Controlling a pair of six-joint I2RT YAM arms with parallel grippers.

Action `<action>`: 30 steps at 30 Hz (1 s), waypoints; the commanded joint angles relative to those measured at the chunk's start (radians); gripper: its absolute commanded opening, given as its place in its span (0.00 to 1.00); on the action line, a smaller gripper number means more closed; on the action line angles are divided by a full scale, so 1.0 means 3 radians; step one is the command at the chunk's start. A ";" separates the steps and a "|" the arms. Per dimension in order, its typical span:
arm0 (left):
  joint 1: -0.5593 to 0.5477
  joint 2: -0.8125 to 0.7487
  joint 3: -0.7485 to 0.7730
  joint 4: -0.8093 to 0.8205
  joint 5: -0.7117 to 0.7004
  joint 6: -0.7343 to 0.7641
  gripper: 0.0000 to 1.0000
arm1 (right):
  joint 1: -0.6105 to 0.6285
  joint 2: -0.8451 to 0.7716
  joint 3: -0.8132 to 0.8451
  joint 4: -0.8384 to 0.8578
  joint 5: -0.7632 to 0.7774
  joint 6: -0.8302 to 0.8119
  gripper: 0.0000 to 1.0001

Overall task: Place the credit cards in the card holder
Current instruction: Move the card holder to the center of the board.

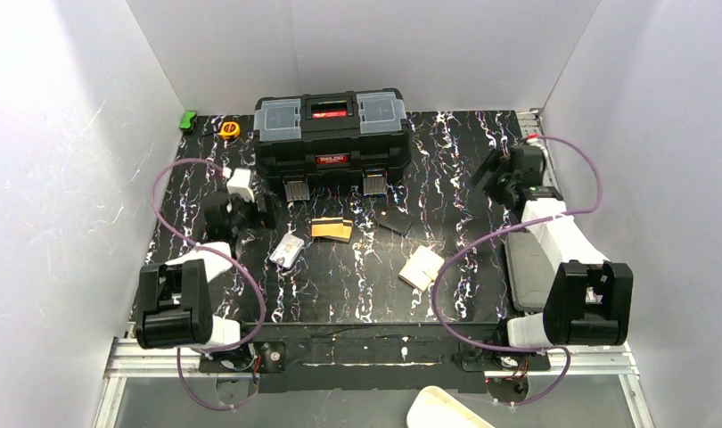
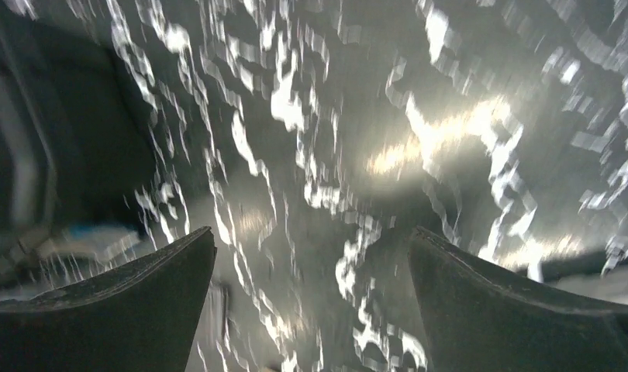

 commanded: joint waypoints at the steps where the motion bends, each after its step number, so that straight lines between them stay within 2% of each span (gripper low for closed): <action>1: 0.0035 -0.0421 0.0775 -0.1635 0.0035 0.0261 0.99 | 0.0591 -0.0276 -0.0090 -0.0575 0.0127 0.0003 1.00; 4: 0.0038 -0.0632 0.1026 -0.2221 0.0218 0.0481 0.99 | 0.1161 -0.0372 -0.0057 -0.0785 0.0640 -0.0114 1.00; 8: 0.0041 -0.0754 0.1589 -0.3269 0.0558 0.0646 0.99 | 0.1713 -0.0497 -0.0082 -0.0883 0.0908 -0.0052 1.00; 11: 0.0043 -0.0831 0.1741 -0.3741 0.0837 0.0725 0.99 | 0.2010 -0.0551 -0.0126 -0.1075 0.1016 0.0072 1.00; 21: -0.0011 -0.1238 0.1628 -0.4316 0.0984 0.1073 0.99 | 0.2884 -0.0425 -0.0364 -0.1886 0.1416 0.1001 1.00; 23: -0.0017 -0.1309 0.1637 -0.4424 0.1022 0.1137 0.99 | 0.2932 -0.0404 -0.0415 -0.1943 0.1458 0.1135 1.00; 30: -0.0099 -0.1431 0.1603 -0.4566 0.1193 0.1244 0.99 | 0.2935 -0.0234 -0.0447 -0.1906 0.1543 0.1290 0.89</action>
